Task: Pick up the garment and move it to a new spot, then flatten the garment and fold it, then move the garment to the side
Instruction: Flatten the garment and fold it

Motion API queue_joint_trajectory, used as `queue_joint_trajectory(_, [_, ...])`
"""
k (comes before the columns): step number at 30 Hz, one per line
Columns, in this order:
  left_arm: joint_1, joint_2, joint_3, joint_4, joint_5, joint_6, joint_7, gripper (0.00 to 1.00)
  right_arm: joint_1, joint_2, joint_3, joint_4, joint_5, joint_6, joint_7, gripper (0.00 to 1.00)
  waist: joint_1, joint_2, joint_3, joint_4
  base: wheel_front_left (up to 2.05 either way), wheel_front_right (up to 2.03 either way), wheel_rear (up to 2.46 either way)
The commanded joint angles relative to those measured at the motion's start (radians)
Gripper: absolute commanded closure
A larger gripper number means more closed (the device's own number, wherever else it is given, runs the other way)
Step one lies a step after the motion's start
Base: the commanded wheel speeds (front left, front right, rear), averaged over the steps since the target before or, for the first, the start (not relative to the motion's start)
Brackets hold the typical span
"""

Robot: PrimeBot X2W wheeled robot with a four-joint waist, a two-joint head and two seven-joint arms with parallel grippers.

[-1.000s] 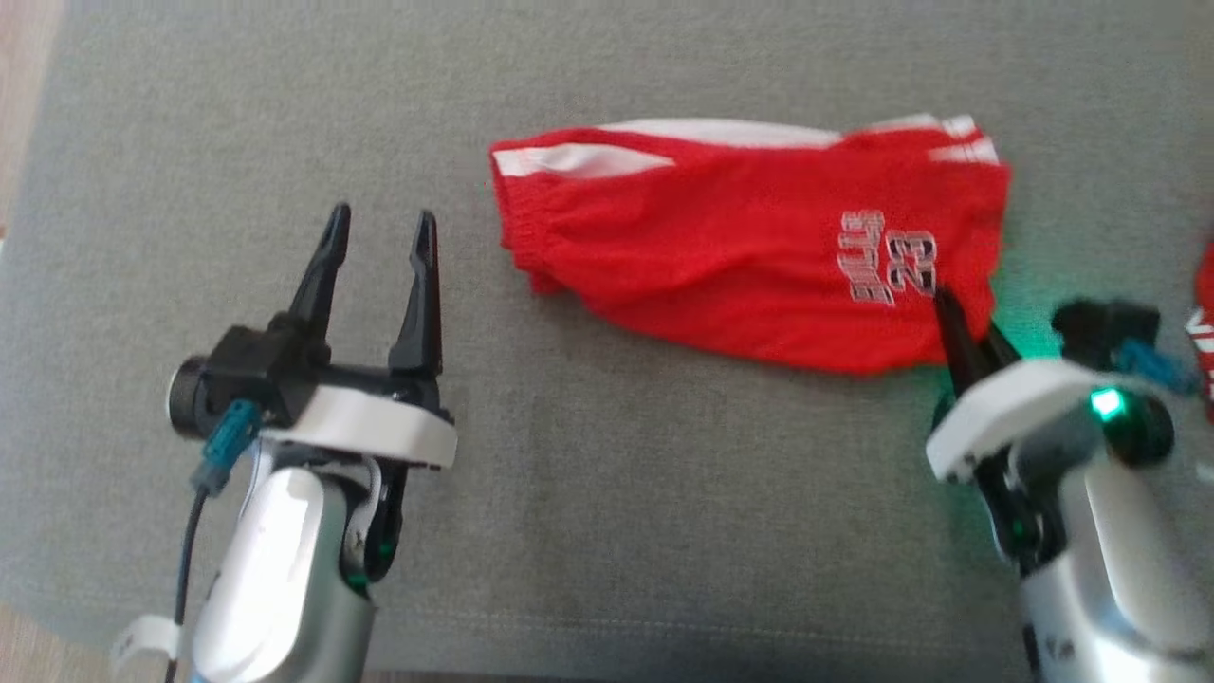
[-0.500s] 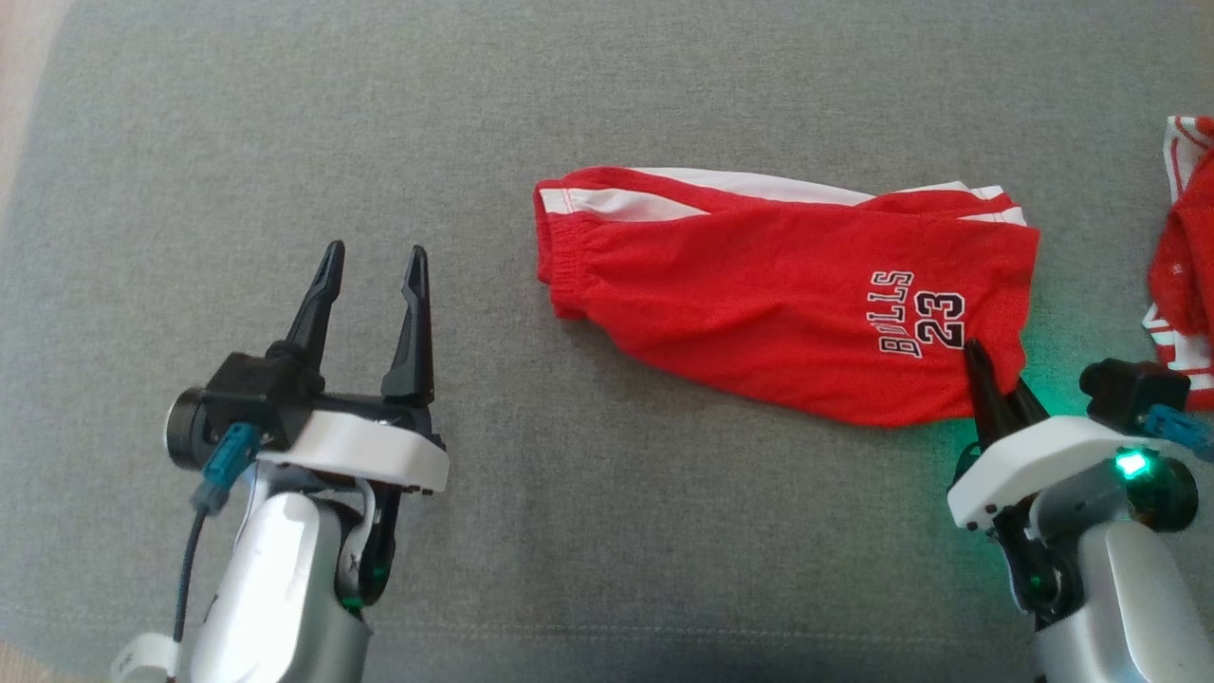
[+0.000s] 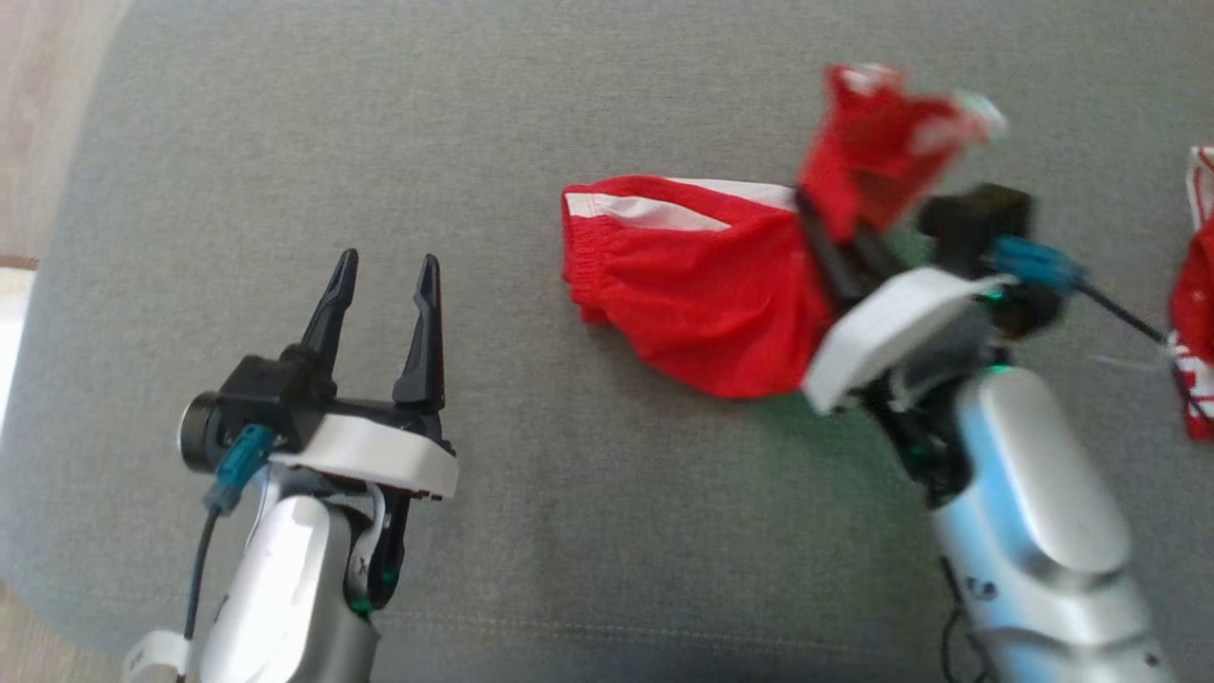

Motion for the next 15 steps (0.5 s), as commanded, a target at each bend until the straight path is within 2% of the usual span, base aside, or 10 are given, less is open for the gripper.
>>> queue_joint_trajectory(1, [-0.014, 0.013, 0.027, -0.031, -0.004, 0.005, -0.005, 0.00, -0.043, 0.004, 0.082, -0.019, 0.035, -0.001, -0.002, 1.00, 0.0000, 0.0000, -0.003, 0.017, 0.00, 0.00, 0.00])
queue_joint_trajectory(9, [-0.015, 0.013, 0.012, -0.034, -0.021, 0.014, -0.005, 0.00, -0.094, 0.004, 0.324, 0.115, 0.167, -0.001, -0.046, 1.00, 0.0000, 0.0000, 0.012, 0.065, 0.00, 0.00, 0.00])
queue_joint_trajectory(15, [-0.011, 0.013, 0.013, -0.036, -0.024, 0.019, -0.005, 0.00, -0.084, 0.004, 0.416, 0.172, 0.197, -0.001, -0.072, 1.00, 0.0000, 0.0000, 0.021, 0.067, 0.00, 0.00, 0.00])
